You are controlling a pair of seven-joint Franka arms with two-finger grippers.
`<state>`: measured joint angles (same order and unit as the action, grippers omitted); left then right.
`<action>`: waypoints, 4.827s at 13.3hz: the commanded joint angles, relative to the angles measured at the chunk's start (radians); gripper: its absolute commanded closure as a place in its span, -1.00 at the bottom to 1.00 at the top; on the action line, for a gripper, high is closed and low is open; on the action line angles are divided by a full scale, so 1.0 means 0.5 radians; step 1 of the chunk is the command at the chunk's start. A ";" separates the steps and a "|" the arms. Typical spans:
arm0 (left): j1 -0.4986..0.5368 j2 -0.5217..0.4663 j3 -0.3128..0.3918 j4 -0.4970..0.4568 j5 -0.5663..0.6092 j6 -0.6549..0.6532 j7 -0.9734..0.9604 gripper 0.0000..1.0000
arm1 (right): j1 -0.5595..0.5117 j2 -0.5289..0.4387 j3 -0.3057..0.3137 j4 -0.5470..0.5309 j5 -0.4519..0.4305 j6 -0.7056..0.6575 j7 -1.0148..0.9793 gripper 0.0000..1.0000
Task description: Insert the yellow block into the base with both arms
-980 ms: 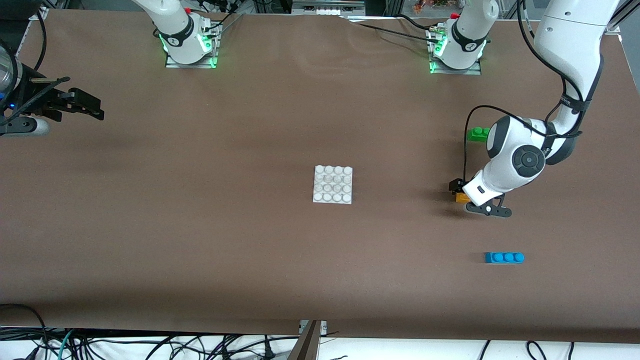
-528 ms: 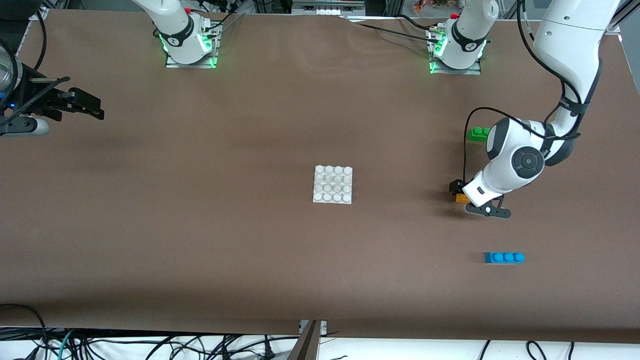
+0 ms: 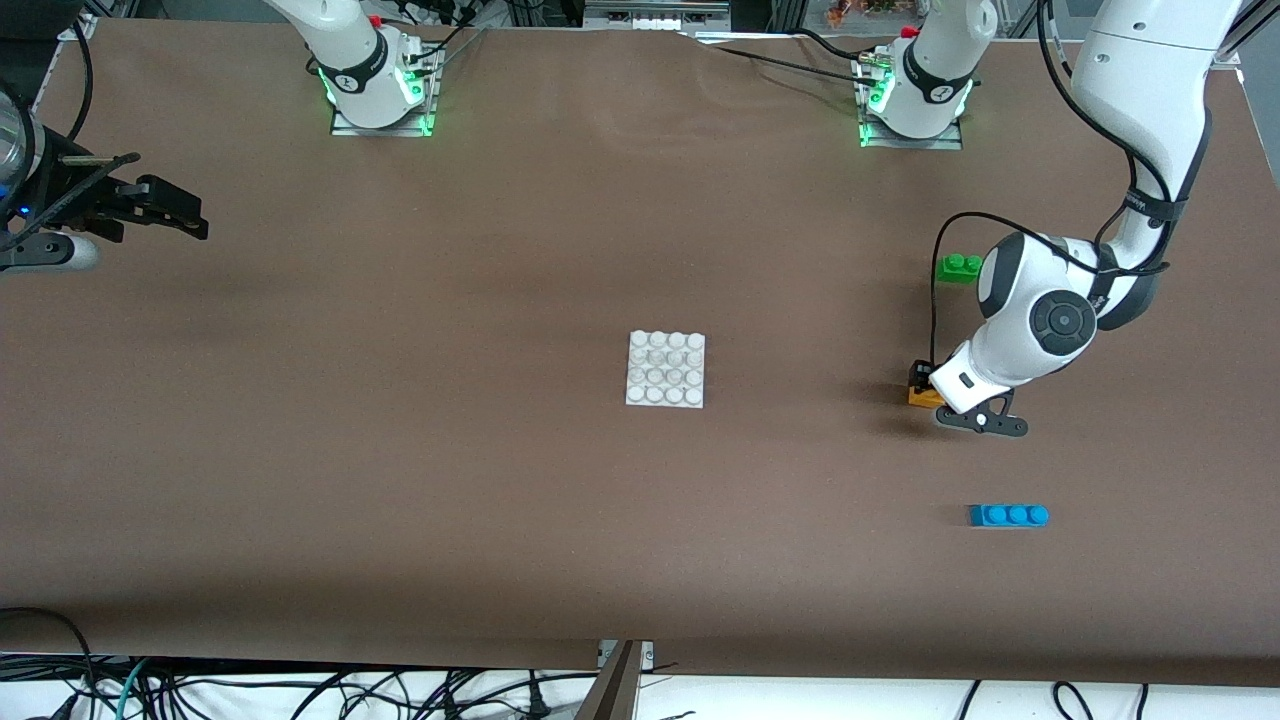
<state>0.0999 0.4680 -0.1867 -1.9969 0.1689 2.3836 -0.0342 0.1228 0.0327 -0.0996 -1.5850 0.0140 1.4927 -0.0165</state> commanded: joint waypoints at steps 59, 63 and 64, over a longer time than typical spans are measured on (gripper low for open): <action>-0.808 -0.180 -0.246 1.187 -0.122 -1.358 -1.261 -1.00 | -0.003 -0.001 0.009 0.078 -0.019 -0.034 0.009 -0.98; -0.569 -0.442 -0.243 1.187 -0.261 -1.778 -1.101 -1.00 | -0.003 -0.001 0.006 0.081 -0.016 -0.034 0.009 -0.98; -0.504 -0.469 -0.246 1.187 -0.297 -1.834 -1.000 -1.00 | -0.003 -0.001 0.006 0.108 -0.010 -0.040 0.012 -0.98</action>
<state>-0.2059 0.2844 -0.3034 -1.3683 0.0608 1.5074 -0.6116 0.1221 0.0325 -0.0981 -1.5608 0.0132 1.4909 -0.0158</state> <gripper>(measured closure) 0.000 0.004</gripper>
